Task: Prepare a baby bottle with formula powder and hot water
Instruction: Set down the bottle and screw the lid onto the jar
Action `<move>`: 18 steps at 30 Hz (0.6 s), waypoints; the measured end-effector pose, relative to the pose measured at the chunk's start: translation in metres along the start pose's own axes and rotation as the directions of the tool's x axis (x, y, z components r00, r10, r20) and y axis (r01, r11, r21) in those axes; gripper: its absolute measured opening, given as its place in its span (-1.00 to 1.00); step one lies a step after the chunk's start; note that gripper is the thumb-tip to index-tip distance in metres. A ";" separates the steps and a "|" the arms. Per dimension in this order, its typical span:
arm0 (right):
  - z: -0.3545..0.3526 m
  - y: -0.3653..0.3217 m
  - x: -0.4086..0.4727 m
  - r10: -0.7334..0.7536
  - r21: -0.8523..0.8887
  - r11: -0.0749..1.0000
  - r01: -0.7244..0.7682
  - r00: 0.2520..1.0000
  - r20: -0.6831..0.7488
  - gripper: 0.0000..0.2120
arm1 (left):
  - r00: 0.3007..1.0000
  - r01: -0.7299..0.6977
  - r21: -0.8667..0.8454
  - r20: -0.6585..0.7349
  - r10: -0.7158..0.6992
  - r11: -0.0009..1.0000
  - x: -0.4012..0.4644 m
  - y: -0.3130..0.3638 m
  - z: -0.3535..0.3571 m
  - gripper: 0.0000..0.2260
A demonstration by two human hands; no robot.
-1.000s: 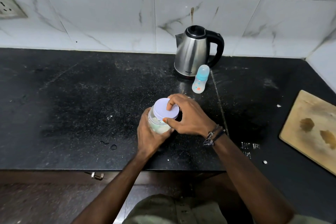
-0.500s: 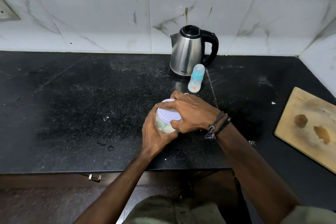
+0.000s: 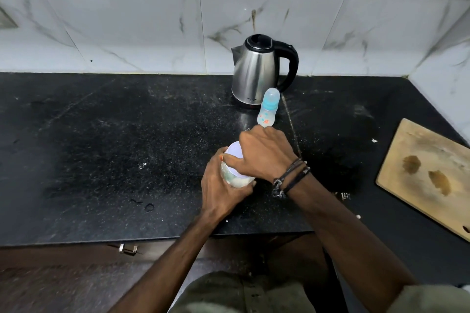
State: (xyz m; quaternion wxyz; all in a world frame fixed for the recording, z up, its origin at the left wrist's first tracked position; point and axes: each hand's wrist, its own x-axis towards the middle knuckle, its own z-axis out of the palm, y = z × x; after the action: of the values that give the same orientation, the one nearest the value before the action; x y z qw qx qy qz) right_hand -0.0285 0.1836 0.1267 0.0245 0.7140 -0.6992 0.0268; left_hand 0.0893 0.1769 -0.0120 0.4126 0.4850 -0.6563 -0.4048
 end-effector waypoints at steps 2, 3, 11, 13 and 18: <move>0.000 -0.003 -0.002 0.039 -0.039 0.998 -0.039 0.999 -0.002 -0.45 | 1.000 0.007 0.004 0.005 -0.007 1.000 -0.004 0.002 0.001 -0.27; 0.000 -0.004 -0.003 0.048 -0.042 0.998 -0.047 0.999 0.010 -0.44 | 1.000 0.009 0.010 0.001 -0.009 1.000 -0.005 0.002 0.001 -0.28; -0.010 0.011 -0.002 -0.104 0.111 0.991 0.069 0.930 0.354 -0.18 | 0.998 0.057 0.022 0.004 -0.057 0.998 0.001 -0.001 -0.002 -0.12; -0.009 0.013 0.002 -0.192 0.134 0.979 0.152 0.906 0.378 -0.16 | 0.999 0.047 0.007 -0.012 -0.047 0.999 0.001 -0.002 -0.003 -0.13; -0.007 0.013 0.002 -0.254 0.128 0.966 0.225 0.918 0.304 -0.33 | 0.998 0.063 -0.026 -0.011 -0.063 0.998 -0.001 -0.004 -0.004 -0.12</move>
State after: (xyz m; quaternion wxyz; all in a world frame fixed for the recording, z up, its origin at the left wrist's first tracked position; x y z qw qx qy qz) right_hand -0.0416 0.1819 0.1343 -0.1174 0.7896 -0.5993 -0.0601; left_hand 0.0942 0.1770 -0.0143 0.4098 0.5024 -0.6330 -0.4232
